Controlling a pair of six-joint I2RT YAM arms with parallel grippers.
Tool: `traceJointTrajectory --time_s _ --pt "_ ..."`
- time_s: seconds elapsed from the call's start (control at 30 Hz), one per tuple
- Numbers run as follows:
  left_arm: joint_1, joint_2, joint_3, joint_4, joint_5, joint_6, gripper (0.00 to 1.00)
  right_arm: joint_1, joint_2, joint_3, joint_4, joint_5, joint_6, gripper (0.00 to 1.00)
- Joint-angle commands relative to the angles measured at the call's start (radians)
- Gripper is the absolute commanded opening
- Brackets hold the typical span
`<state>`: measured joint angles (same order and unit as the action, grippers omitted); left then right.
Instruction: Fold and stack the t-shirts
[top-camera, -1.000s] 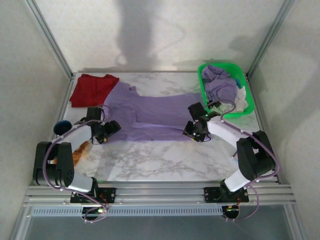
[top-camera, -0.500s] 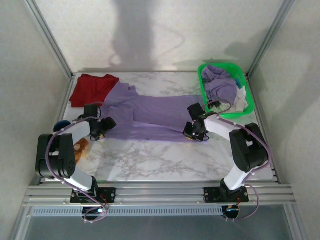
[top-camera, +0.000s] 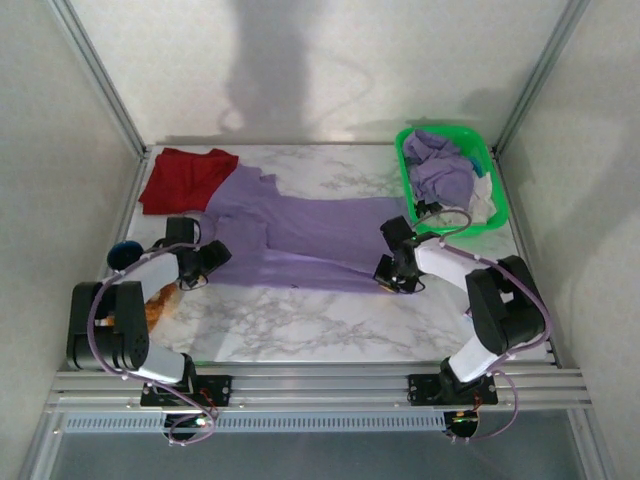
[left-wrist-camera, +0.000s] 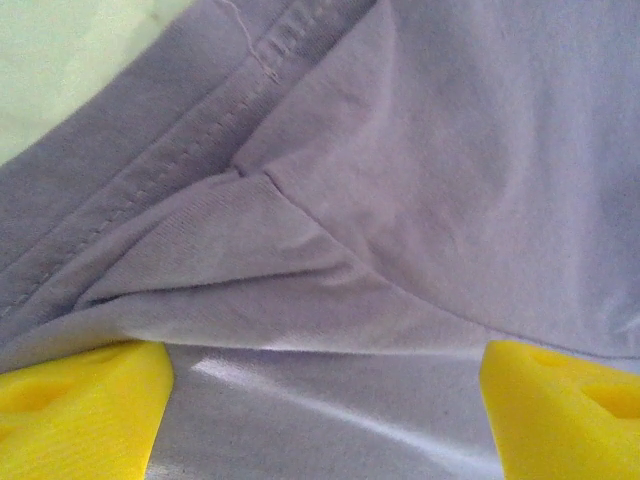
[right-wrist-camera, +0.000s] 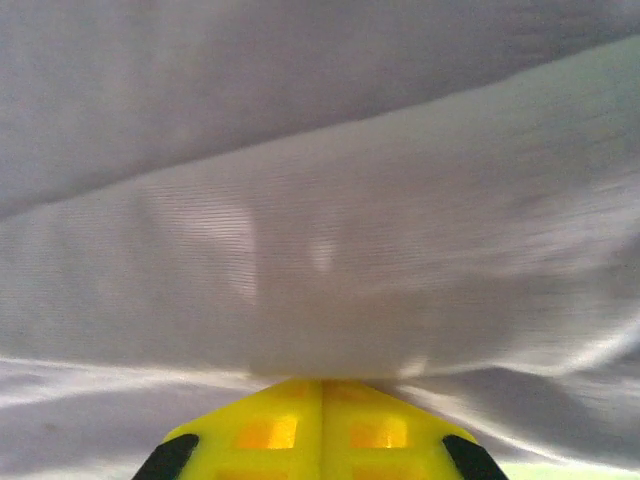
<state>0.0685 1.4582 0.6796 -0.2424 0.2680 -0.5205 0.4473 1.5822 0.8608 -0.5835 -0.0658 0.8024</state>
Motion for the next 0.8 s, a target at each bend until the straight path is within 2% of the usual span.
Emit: traceJointTrajectory --time_s 0.0,0.13,0.5,0.77 --pt "0.011 -0.02 -0.019 -0.092 -0.027 -0.009 0.82 -0.002 -0.073 0.015 -0.106 0.044 -0.007 0.04" --pt "0.01 -0.027 0.044 -0.129 0.004 -0.006 0.82 -0.003 -0.07 0.081 -0.149 0.039 -0.044 0.0" --pt "0.008 -0.084 0.104 -0.183 0.022 -0.007 0.82 -0.004 0.049 0.148 -0.141 -0.031 -0.058 0.0" --pt "0.008 -0.09 0.104 -0.187 0.022 -0.004 0.82 -0.005 0.13 0.189 -0.162 0.063 -0.085 0.0"
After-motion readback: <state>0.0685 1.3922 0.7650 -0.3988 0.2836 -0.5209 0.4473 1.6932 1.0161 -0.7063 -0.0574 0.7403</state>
